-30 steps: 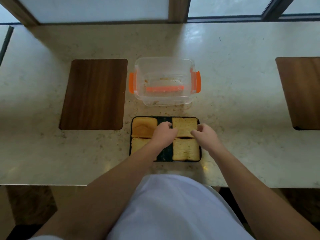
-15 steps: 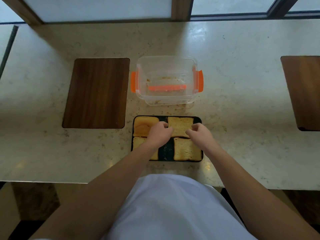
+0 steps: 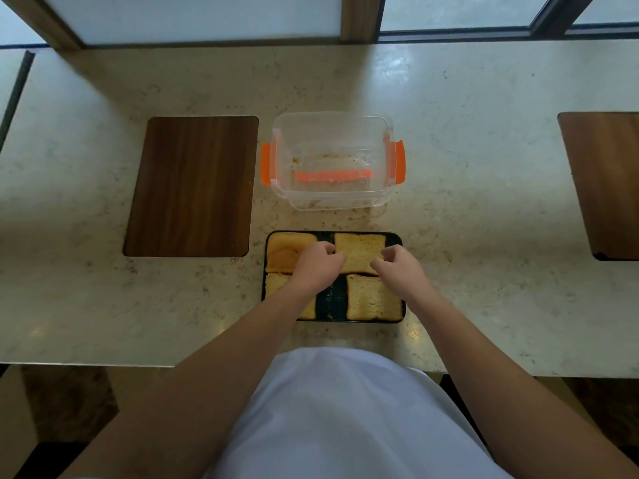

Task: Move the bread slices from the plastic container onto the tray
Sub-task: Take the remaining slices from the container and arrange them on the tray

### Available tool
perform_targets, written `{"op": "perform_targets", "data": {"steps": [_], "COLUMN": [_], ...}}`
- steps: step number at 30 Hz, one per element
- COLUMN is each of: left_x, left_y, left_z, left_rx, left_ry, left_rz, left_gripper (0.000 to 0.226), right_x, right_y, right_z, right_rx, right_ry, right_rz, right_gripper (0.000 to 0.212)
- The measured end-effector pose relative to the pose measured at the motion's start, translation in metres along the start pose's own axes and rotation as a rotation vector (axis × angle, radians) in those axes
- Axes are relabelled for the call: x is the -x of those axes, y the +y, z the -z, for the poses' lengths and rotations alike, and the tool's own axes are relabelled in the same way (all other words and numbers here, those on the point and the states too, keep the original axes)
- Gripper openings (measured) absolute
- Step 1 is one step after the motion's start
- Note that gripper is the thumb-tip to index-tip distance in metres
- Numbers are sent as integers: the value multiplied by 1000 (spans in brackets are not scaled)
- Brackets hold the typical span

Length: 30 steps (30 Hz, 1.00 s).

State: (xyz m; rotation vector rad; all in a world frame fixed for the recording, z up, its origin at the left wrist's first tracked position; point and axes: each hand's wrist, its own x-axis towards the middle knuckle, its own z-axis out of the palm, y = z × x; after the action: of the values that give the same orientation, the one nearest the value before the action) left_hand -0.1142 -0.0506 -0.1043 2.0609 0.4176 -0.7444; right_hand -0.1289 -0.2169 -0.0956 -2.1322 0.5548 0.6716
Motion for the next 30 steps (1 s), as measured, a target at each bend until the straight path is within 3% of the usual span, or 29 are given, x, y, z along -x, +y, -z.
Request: {"op": "perform_targets", "data": {"steps": [20,24,27,30], "left_x": [17,34,43,45], "left_y": [10,-7,-17,-20], "left_z": [-5,-10,-18,-23], "left_rx": [28,46,40,53], "left_ry": [-74,-140,-182,-185], "left_rz": [0,65,72,93], "left_gripper": [50,39,12,9], "right_x": [9,27,33,35], "right_y": [15,37,47,46], "right_z": [16,17,15,9], "right_rx": [-27,-10,4,1], "right_ry": [27,-3,8,2], "right_rz": [-5,-34,-44,-40], "right_gripper": [46,45,43,44]}}
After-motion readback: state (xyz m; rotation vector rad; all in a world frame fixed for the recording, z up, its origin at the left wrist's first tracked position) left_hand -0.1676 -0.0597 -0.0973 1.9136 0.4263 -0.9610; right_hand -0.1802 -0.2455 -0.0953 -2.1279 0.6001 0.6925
